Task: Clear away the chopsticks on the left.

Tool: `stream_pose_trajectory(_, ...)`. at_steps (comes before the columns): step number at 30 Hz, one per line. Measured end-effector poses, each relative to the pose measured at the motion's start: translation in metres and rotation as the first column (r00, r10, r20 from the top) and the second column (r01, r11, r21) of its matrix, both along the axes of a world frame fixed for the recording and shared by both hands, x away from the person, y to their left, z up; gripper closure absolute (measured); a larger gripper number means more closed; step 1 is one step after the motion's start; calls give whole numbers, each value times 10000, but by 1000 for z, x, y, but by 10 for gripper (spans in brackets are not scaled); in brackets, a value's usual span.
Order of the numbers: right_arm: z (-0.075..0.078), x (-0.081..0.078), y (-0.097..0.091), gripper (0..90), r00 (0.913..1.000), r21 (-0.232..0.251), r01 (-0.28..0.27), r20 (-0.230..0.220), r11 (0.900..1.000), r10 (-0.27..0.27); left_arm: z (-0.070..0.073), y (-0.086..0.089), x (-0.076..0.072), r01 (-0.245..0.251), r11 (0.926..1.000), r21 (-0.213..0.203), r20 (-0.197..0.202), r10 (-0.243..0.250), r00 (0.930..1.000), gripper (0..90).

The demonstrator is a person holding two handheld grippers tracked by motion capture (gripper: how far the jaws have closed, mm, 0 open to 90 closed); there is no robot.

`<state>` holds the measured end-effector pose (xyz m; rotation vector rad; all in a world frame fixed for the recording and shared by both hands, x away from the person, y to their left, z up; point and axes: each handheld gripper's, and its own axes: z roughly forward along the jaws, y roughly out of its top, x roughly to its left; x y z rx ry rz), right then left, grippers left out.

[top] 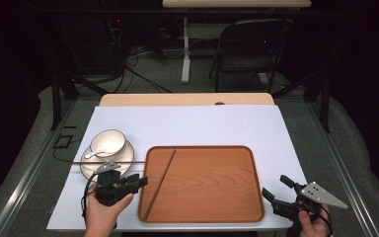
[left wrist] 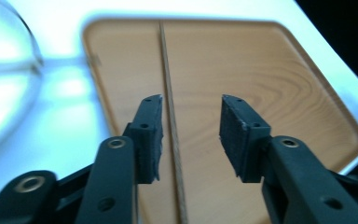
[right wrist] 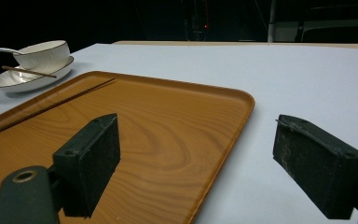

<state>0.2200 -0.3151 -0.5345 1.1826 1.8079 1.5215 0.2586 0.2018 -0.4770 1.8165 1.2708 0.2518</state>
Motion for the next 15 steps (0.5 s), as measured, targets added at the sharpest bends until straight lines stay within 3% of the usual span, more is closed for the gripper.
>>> stream_pose_trajectory(2, 0, 0, 0, 140, 10000, 2, 5, -4, 10000, -5, 6, 4, -6, -18, 9964, 845, 1253, -89, 9921, 517)
stream_pose_trajectory(3, 0, 0, 0, 140, 10000, 0, 0, 0, 10000, 0, 10, 6, -9, -134, 9932, 1153, 1537, -45, 9881, 494)
stream_pose_trajectory(9, 0, 0, 0, 140, 10000, -1, 1, -6, 10000, -1, 22, 21, -17, -544, 9750, 2153, 1758, 161, 9843, 486)
stream_pose_trajectory(11, 0, 0, 0, 140, 10000, -11, 8, -27, 10000, -8, 24, 28, -17, -643, 9600, 2726, 1902, 117, 9817, 478)
stream_pose_trajectory(13, 0, 0, 0, 140, 10000, 0, 7, -35, 10000, -7, 25, 35, -15, -749, 9358, 3445, 1979, 56, 9802, 448)
stream_pose_trajectory(14, 0, 0, 0, 140, 10000, 2, 8, -36, 10000, -8, 24, 39, -14, -827, 9186, 3863, 1972, 53, 9804, 433)
stream_pose_trajectory(15, 0, 0, 0, 140, 10000, 1, 7, -35, 10000, -7, 23, 42, -13, -892, 9102, 4044, 1975, 83, 9803, 425)
